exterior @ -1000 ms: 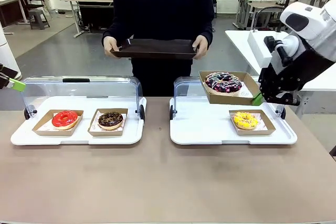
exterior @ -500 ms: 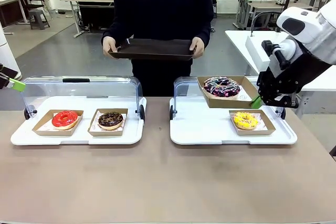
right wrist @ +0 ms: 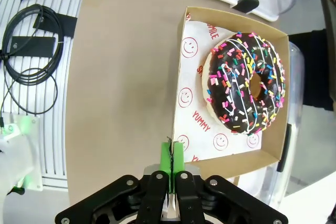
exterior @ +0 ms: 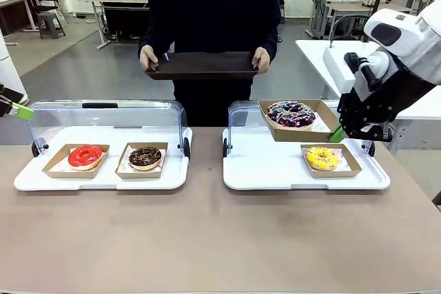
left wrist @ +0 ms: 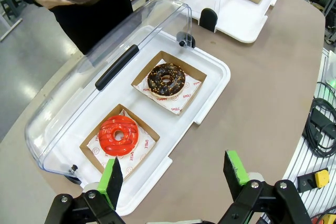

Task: Provide the desired donut to the person.
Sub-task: Place the picked Paper togo box onto the Handle tray extended by the person.

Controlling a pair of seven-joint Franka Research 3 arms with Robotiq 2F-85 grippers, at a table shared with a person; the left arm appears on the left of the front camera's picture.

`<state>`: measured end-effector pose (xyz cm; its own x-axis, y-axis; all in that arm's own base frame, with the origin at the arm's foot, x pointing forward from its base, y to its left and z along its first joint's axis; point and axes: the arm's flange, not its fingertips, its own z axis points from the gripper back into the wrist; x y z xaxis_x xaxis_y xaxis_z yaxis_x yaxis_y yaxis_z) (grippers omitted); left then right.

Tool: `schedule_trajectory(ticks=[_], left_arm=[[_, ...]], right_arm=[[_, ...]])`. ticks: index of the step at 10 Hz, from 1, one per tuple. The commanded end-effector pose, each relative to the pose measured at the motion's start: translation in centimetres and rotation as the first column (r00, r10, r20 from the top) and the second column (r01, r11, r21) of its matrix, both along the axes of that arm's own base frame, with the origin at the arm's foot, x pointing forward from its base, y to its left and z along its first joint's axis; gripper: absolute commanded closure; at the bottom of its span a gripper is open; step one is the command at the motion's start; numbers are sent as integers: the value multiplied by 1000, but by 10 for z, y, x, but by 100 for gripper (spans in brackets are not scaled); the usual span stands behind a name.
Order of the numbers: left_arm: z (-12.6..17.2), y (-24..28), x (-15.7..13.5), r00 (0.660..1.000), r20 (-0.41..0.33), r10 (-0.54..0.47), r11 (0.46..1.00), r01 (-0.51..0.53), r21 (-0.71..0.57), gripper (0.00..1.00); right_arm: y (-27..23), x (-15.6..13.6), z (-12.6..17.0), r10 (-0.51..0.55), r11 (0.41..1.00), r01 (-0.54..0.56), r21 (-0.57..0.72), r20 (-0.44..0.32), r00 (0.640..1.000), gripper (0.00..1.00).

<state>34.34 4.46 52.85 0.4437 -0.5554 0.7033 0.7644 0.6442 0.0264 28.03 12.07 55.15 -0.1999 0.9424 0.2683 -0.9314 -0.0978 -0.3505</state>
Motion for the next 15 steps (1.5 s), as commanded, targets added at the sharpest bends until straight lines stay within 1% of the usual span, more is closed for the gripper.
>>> schedule_trajectory(ticks=[1, 15], left_arm=[[0, 1, 0, 1000, 0, -1, 1000, 1, -11, 0], [0, 1, 0, 1000, 0, -1, 1000, 1, -11, 0]], right_arm=[[-1, 1, -2, 1, 1000, -1, -16, -3, 1000, 100], [-1, 1, -2, 1, 1000, -1, -16, -3, 1000, 100]])
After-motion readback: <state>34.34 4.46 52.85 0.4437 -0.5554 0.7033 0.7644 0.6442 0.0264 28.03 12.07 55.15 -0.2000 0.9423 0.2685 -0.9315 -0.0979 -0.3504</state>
